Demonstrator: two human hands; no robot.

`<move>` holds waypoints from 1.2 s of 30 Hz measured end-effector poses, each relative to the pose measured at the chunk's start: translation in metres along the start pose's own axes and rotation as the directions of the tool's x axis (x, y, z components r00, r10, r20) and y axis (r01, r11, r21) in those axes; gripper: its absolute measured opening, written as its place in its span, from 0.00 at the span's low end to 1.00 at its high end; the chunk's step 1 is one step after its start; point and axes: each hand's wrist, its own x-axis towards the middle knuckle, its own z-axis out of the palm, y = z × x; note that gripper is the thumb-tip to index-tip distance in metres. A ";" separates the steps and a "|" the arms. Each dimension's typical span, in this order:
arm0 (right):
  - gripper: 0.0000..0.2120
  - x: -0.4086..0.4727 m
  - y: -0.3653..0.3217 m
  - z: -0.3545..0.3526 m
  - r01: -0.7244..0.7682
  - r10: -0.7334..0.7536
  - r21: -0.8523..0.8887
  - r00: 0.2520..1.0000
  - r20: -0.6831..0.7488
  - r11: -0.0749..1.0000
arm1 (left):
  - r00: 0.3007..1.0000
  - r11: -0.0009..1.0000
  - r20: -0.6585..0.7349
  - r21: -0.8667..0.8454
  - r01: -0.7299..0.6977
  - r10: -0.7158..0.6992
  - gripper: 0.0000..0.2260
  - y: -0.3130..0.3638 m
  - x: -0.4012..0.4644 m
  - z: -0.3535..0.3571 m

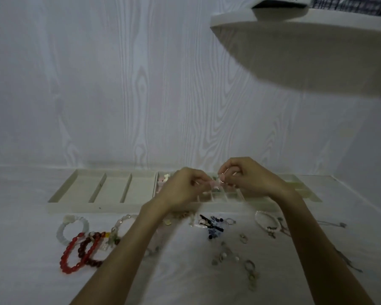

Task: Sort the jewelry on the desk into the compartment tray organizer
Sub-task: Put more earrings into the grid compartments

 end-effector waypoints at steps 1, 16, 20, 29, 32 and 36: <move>0.03 0.004 0.004 -0.004 -0.009 0.009 0.007 1.000 -0.010 1.000 | 1.000 1.000 -0.009 -0.016 0.004 -0.004 0.04 0.000 0.007 0.002; 0.05 0.051 0.055 -0.007 -0.158 0.162 -0.079 0.986 0.044 0.984 | 0.989 0.976 0.023 0.167 0.141 -0.147 0.08 -0.026 0.046 0.032; 0.06 0.055 0.066 0.000 -0.151 0.161 -0.147 0.985 0.065 0.978 | 0.986 0.944 0.055 0.302 0.135 -0.158 0.08 -0.027 0.048 0.038; 0.05 0.056 0.072 0.014 -0.109 0.134 -0.248 0.987 0.086 0.963 | 0.983 0.903 0.134 0.424 0.061 -0.129 0.07 -0.027 0.049 0.039; 0.05 0.057 0.072 0.016 -0.103 0.129 -0.264 0.988 0.080 0.959 | 0.988 0.915 0.105 0.397 0.065 -0.115 0.09 -0.027 0.050 0.030; 0.05 0.059 0.068 0.018 -0.109 0.127 -0.277 0.991 0.047 0.955 | 0.990 0.930 0.052 0.353 0.102 -0.128 0.07 -0.028 0.050 0.019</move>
